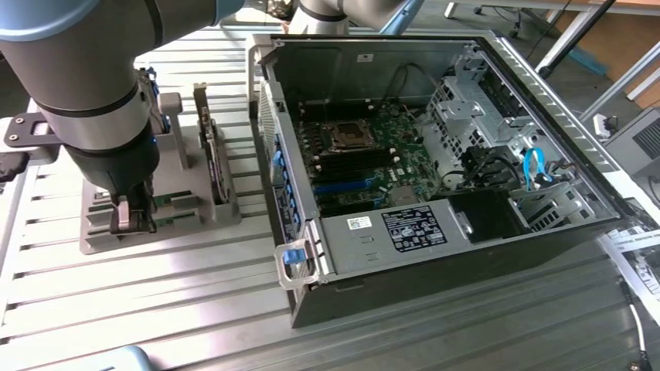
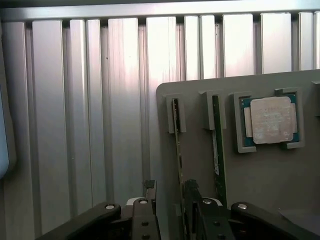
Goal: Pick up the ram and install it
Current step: 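Pick up the ram and move it above insertion slot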
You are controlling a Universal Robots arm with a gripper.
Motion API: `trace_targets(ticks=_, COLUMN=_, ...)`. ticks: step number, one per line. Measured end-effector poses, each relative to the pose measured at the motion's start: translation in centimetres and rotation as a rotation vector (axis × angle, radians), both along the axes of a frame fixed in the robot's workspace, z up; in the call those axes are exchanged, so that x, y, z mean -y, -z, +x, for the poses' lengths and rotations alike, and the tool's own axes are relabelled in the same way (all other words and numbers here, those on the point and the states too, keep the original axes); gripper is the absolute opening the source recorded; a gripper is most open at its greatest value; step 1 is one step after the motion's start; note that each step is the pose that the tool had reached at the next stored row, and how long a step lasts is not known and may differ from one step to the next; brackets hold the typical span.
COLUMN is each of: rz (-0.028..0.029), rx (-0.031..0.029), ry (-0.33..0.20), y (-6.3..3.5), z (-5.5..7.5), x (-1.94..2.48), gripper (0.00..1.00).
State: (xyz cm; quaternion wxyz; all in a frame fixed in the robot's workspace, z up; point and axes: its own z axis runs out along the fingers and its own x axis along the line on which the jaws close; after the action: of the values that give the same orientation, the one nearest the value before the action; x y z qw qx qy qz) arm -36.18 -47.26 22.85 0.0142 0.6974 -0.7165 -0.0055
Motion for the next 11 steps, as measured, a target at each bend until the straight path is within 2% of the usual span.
trace_targets(ticks=5, rz=-0.0001, rx=-0.0001, ry=0.000, y=0.18, z=0.00, x=-0.52, gripper=0.36)
trace_targets(ticks=11, rz=-0.0001, rx=0.0000, ry=0.000, y=0.63, z=0.00, x=-0.61, gripper=0.36)
